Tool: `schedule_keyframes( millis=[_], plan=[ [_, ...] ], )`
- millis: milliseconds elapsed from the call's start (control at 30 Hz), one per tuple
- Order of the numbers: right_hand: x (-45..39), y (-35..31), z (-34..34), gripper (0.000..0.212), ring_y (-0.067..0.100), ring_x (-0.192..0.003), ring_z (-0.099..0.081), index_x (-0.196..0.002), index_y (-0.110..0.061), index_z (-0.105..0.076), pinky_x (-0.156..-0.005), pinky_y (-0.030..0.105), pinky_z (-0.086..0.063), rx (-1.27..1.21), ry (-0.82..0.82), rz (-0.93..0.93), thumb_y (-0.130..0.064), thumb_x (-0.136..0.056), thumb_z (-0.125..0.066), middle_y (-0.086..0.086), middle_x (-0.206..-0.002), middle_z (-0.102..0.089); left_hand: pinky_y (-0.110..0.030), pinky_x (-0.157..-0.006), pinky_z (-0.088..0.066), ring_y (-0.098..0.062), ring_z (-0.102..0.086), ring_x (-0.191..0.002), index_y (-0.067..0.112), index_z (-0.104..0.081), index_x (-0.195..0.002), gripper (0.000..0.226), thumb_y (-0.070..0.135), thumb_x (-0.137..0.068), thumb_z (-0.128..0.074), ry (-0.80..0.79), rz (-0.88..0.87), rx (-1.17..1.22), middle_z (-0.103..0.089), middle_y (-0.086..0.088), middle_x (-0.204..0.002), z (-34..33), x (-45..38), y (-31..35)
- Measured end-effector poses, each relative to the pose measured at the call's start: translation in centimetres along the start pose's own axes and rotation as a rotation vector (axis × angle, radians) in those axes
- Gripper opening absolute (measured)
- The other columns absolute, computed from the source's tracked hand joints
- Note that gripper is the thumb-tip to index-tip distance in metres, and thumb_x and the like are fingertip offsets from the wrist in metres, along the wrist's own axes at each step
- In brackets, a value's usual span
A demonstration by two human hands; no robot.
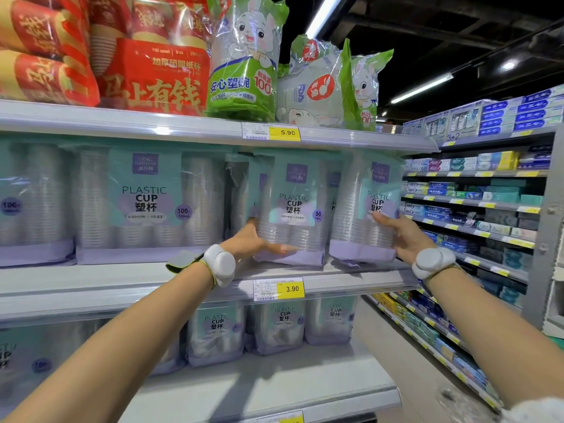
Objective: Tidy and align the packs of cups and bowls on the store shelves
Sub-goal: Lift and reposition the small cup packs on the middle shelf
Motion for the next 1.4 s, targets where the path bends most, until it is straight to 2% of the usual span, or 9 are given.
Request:
schedule_keyframes(
  millis=[100, 167, 267, 400, 500, 667, 833, 1000, 1400],
  plan=[
    [-0.8, 0.6, 0.4, 0.113, 0.031, -0.113, -0.064, -0.136, -0.005, -0.047, -0.09, 0.045, -0.054, 0.005, 0.026, 0.003, -0.03, -0.038, -0.097, 0.017, -0.126, -0.063, -0.028, -0.102, -0.05, -0.008, -0.067, -0.109, 0.015, -0.061, -0.122, 0.072, 0.008, -0.058, -0.093, 0.052, -0.061, -0.089, -0.072, 0.002, -0.116, 0.6, 0.9, 0.1],
    [-0.8, 0.9, -0.1, 0.098, 0.031, -0.11, -0.065, -0.132, -0.007, -0.047, -0.091, 0.046, -0.053, 0.015, 0.034, -0.012, -0.024, -0.048, -0.094, 0.016, -0.123, -0.065, -0.025, -0.103, -0.047, -0.003, -0.067, -0.104, 0.027, -0.061, -0.111, 0.066, 0.012, -0.055, -0.094, 0.11, -0.073, -0.134, -0.071, 0.012, -0.109, 1.1, 1.4, 0.0],
    [-1.2, 1.4, -0.4, 0.048, 0.028, -0.105, -0.064, -0.119, -0.01, -0.052, -0.091, 0.042, -0.052, 0.035, 0.056, 0.014, -0.002, -0.077, -0.074, 0.013, -0.115, -0.066, -0.029, -0.108, -0.044, -0.007, -0.061, -0.113, 0.02, -0.042, -0.128, 0.113, 0.045, -0.033, -0.097, 0.259, 0.009, -0.261, -0.061, 0.012, -0.12, 2.9, 1.3, -0.9],
    [-2.4, 2.7, -0.4, 0.09, 0.028, -0.111, -0.065, -0.139, -0.01, -0.036, -0.087, 0.041, -0.055, 0.073, 0.05, -0.006, -0.016, -0.065, -0.087, 0.011, -0.127, -0.062, -0.02, -0.099, -0.041, -0.012, -0.056, -0.115, 0.012, -0.03, -0.143, 0.134, 0.055, -0.034, -0.093, 0.313, 0.097, -0.358, -0.046, 0.012, -0.117, 3.5, 1.4, -1.7],
    [-3.5, 3.4, -0.6, 0.112, 0.026, -0.11, -0.066, -0.144, -0.015, -0.032, -0.082, 0.037, -0.057, 0.141, 0.037, -0.043, -0.032, -0.052, -0.093, 0.008, -0.13, -0.062, -0.024, -0.097, -0.045, -0.016, -0.058, -0.115, 0.009, -0.025, -0.14, 0.129, 0.05, -0.04, -0.094, 0.364, 0.112, -0.351, -0.054, 0.005, -0.124, 4.2, 1.3, -2.1],
    [-5.5, 3.8, -0.3, 0.128, 0.023, -0.126, -0.052, -0.147, -0.027, -0.022, -0.11, 0.046, -0.04, 0.382, 0.045, -0.094, -0.056, -0.042, -0.09, 0.001, -0.14, -0.051, -0.022, -0.089, -0.042, -0.013, -0.054, -0.101, 0.011, -0.028, -0.134, 0.114, 0.042, -0.048, -0.094, 0.406, 0.117, -0.333, -0.055, 0.005, -0.116, 4.9, 0.9, -2.3],
    [-7.8, 5.1, 1.0, 0.13, 0.022, -0.129, -0.05, -0.146, -0.023, -0.027, -0.111, 0.045, -0.038, 0.445, 0.048, -0.104, -0.063, -0.039, -0.088, 0.0, -0.143, -0.05, -0.036, -0.102, -0.049, -0.017, -0.061, -0.113, 0.017, -0.035, -0.131, 0.114, 0.057, -0.04, -0.091, 0.407, 0.13, -0.218, -0.06, 0.004, -0.126, 5.4, 0.5, -3.1],
    [-8.6, 4.9, 1.0, 0.124, 0.024, -0.13, -0.047, -0.144, -0.021, -0.03, -0.11, 0.048, -0.038, 0.437, 0.03, -0.052, -0.062, -0.042, -0.087, -0.002, -0.146, -0.044, -0.025, -0.1, -0.045, -0.013, -0.061, -0.109, 0.016, -0.051, -0.128, 0.087, 0.041, -0.055, -0.092, 0.402, 0.121, -0.236, -0.064, 0.006, -0.121, 5.9, 0.3, -2.7],
    [-10.4, 5.6, 0.9, 0.136, 0.029, -0.129, -0.048, -0.136, -0.028, -0.03, -0.108, 0.049, -0.04, 0.366, 0.039, -0.028, -0.066, -0.019, -0.089, 0.003, -0.144, -0.045, -0.033, -0.105, -0.045, -0.022, -0.056, -0.122, 0.014, -0.045, -0.136, 0.107, 0.057, -0.048, -0.088, 0.461, 0.177, -0.364, -0.058, -0.001, -0.134, 5.8, -0.4, -2.3]
  ],
)
Point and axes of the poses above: each hand's wrist, its own x-axis away from the middle knuckle, its own z-axis out of the back of the hand, y = z × x, the point moved 9 cm from there along -x, towards the middle knuckle
